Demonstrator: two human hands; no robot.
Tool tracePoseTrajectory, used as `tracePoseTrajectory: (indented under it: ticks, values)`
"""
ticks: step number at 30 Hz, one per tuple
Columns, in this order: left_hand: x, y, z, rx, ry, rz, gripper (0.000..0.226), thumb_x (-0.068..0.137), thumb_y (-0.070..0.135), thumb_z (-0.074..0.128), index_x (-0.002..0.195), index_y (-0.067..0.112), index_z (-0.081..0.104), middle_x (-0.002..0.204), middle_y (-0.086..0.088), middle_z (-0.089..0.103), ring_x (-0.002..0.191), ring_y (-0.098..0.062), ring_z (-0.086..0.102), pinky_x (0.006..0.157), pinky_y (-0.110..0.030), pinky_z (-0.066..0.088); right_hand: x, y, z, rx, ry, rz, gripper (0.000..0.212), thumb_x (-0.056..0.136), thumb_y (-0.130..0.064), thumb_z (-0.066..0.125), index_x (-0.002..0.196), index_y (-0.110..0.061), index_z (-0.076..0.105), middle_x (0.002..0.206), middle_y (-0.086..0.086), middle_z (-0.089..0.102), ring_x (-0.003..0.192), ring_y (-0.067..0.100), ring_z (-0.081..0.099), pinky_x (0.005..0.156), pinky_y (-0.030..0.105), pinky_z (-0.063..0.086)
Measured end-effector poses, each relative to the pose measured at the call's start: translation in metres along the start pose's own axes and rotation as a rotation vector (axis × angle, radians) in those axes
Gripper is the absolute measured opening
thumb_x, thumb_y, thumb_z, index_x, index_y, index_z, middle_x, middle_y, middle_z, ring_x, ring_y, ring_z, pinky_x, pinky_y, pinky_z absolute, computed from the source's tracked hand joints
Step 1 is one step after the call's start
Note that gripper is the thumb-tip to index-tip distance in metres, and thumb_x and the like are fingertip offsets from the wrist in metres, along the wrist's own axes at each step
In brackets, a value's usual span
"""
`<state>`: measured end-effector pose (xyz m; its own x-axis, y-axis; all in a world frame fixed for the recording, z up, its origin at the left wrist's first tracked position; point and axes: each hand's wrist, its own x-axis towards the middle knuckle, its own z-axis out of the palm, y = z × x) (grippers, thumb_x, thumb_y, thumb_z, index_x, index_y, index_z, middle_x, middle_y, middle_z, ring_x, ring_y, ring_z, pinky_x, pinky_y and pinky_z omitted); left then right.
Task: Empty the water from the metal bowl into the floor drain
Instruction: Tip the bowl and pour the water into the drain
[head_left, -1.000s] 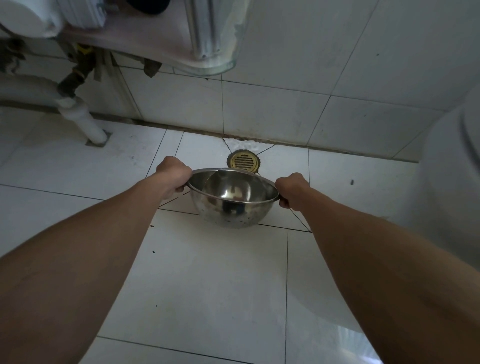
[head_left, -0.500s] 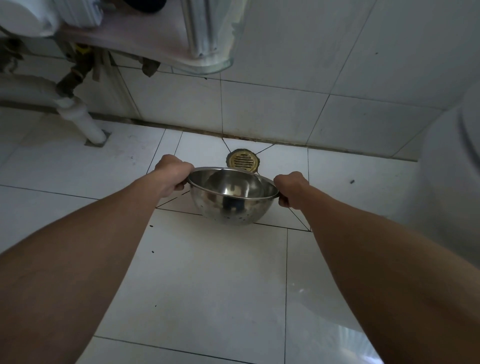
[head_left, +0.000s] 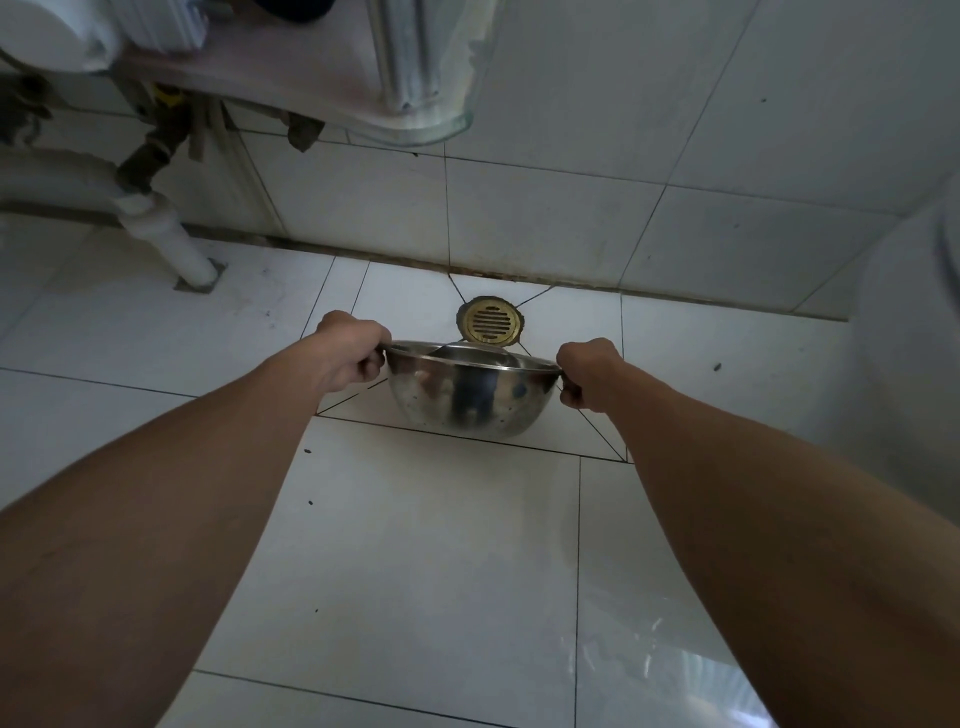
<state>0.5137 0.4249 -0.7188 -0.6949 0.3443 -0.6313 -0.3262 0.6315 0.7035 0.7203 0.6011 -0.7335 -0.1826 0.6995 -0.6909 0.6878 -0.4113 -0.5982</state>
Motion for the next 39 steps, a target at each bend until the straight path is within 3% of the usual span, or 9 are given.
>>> tracePoseTrajectory:
  ticks: [4, 9, 12, 17, 21, 31, 33, 36, 39]
  values:
    - [-0.002, 0.002, 0.000, -0.063, -0.030, -0.035, 0.014, 0.088, -0.008, 0.059, 0.077, 0.000, 0.056, 0.062, -0.007, 0.046, 0.037, -0.011, 0.036, 0.034, -0.014, 0.035, 0.000, 0.000, -0.001, 0.017, 0.005, 0.016, 0.015, 0.093, -0.004, 0.049, 0.079, -0.003, 0.050, 0.072, 0.010, 0.047, 0.059, 0.020, 0.043, 0.046, 0.027, 0.042]
    - [-0.006, 0.005, -0.001, -0.114, -0.099, -0.103, 0.016, 0.092, -0.005, 0.059, 0.077, 0.002, 0.058, 0.036, -0.001, 0.045, 0.024, -0.006, 0.037, 0.031, -0.011, 0.035, 0.000, -0.002, -0.003, 0.044, 0.016, 0.017, 0.014, 0.092, -0.004, 0.048, 0.078, -0.003, 0.049, 0.070, 0.010, 0.046, 0.059, 0.020, 0.043, 0.047, 0.028, 0.041]
    - [-0.009, 0.007, -0.002, -0.122, -0.126, -0.107, 0.018, 0.092, -0.003, 0.062, 0.076, 0.004, 0.058, 0.033, 0.001, 0.048, 0.024, -0.004, 0.039, 0.030, -0.011, 0.037, 0.000, -0.003, -0.002, 0.053, 0.021, 0.007, 0.015, 0.091, -0.003, 0.047, 0.076, -0.003, 0.049, 0.071, 0.009, 0.046, 0.059, 0.020, 0.042, 0.047, 0.028, 0.041]
    - [-0.013, 0.011, 0.002, -0.160, -0.064, -0.062, 0.015, 0.089, -0.008, 0.060, 0.077, 0.000, 0.058, 0.036, -0.001, 0.051, 0.024, -0.004, 0.046, 0.034, -0.018, 0.049, -0.002, -0.003, 0.002, 0.033, 0.010, -0.019, 0.022, 0.093, -0.002, 0.045, 0.071, -0.004, 0.048, 0.069, 0.010, 0.047, 0.057, 0.019, 0.043, 0.047, 0.027, 0.040]
    - [-0.013, 0.019, 0.004, -0.185, 0.014, 0.025, 0.017, 0.088, -0.010, 0.060, 0.075, -0.002, 0.055, 0.060, -0.008, 0.049, 0.024, -0.004, 0.047, 0.035, -0.023, 0.054, -0.006, -0.008, 0.006, 0.012, -0.036, -0.028, 0.022, 0.096, -0.007, 0.046, 0.075, -0.004, 0.051, 0.073, 0.010, 0.054, 0.058, 0.018, 0.052, 0.045, 0.025, 0.041]
    - [-0.017, 0.038, 0.007, -0.153, 0.140, 0.198, 0.016, 0.087, -0.008, 0.063, 0.077, 0.003, 0.059, 0.056, -0.010, 0.050, 0.025, -0.006, 0.048, 0.039, -0.026, 0.056, -0.015, -0.019, 0.014, -0.049, -0.080, -0.054, 0.024, 0.097, -0.009, 0.045, 0.077, -0.002, 0.056, 0.071, 0.012, 0.063, 0.055, 0.020, 0.062, 0.047, 0.026, 0.046]
    - [-0.018, 0.039, 0.007, -0.139, 0.153, 0.229, 0.009, 0.086, -0.008, 0.063, 0.088, 0.000, 0.061, 0.058, -0.011, 0.051, 0.026, -0.007, 0.049, 0.039, -0.029, 0.058, -0.017, -0.020, 0.013, -0.053, -0.089, -0.047, 0.021, 0.096, -0.009, 0.045, 0.079, -0.002, 0.054, 0.073, 0.012, 0.064, 0.057, 0.021, 0.064, 0.047, 0.026, 0.046]
    - [-0.018, 0.041, 0.009, -0.126, 0.199, 0.255, 0.031, 0.083, -0.009, 0.064, 0.113, 0.001, 0.061, 0.060, -0.013, 0.054, 0.029, -0.011, 0.052, 0.043, -0.033, 0.060, -0.018, -0.020, 0.011, -0.065, -0.109, -0.036, 0.017, 0.097, -0.012, 0.046, 0.086, -0.002, 0.056, 0.078, 0.012, 0.064, 0.062, 0.022, 0.064, 0.048, 0.026, 0.046]
    - [-0.023, 0.043, 0.012, -0.098, 0.215, 0.299, 0.036, 0.083, -0.008, 0.066, 0.113, 0.010, 0.057, 0.066, -0.013, 0.060, 0.028, -0.010, 0.056, 0.041, -0.029, 0.058, -0.020, -0.019, 0.011, -0.095, -0.120, -0.031, 0.016, 0.098, -0.014, 0.047, 0.096, -0.001, 0.057, 0.086, 0.013, 0.067, 0.067, 0.022, 0.065, 0.052, 0.028, 0.047]
